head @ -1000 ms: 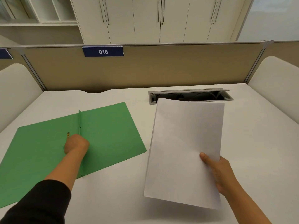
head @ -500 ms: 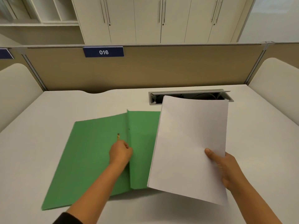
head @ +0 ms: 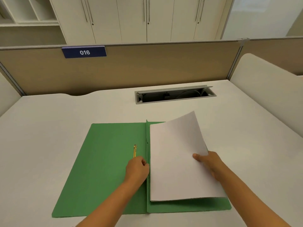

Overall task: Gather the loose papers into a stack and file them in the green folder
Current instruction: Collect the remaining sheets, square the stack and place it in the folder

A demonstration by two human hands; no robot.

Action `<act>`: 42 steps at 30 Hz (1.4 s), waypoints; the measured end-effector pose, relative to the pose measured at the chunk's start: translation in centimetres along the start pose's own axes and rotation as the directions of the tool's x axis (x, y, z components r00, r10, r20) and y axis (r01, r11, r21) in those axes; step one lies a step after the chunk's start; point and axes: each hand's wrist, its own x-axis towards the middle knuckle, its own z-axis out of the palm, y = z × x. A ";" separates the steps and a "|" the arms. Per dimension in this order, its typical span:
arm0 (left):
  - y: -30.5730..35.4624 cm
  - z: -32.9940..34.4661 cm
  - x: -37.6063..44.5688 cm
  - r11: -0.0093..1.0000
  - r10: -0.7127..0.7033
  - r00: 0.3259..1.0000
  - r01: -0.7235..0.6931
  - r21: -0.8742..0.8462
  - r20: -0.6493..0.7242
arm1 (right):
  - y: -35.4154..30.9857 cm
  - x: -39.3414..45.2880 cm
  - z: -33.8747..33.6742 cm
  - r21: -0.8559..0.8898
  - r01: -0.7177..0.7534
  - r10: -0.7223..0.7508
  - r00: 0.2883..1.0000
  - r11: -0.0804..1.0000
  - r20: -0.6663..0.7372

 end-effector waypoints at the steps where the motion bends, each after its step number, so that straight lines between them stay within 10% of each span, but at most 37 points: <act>1: 0.1 0.0 -0.2 1.000 0.004 1.000 -0.003 0.005 -0.007 | 0.1 0.1 0.1 -0.005 -0.002 0.002 1.000 1.000 0.000; 5: 0.3 -0.1 -1.7 0.982 0.157 0.987 -0.151 0.113 -0.042 | 0.3 0.5 0.4 -0.026 0.005 -0.004 1.000 1.000 0.017; 9: -0.1 -0.3 -3.3 0.797 0.389 0.887 -0.460 0.392 0.250 | 0.3 0.7 0.6 -0.054 0.012 -0.012 1.000 0.998 0.007; 13: -0.8 -0.1 -4.0 0.616 0.326 0.814 -0.569 0.545 0.481 | 0.3 0.7 0.5 -0.047 -0.001 0.001 1.000 0.999 0.001; 23: -0.4 -0.2 -3.9 0.518 0.304 0.807 -0.586 0.623 0.507 | -0.4 0.3 0.2 -0.243 0.050 -0.058 0.998 0.969 -0.028; 38: 0.3 -0.1 -4.0 0.503 0.258 0.811 -0.577 0.643 0.526 | 1.1 -0.5 -0.6 -0.630 0.077 -0.185 0.977 0.773 -0.108; 42: 0.1 -1.0 -4.1 0.647 0.300 0.814 -0.557 0.521 0.497 | 1.6 -0.8 -0.9 -0.644 0.086 -0.217 0.968 0.760 -0.126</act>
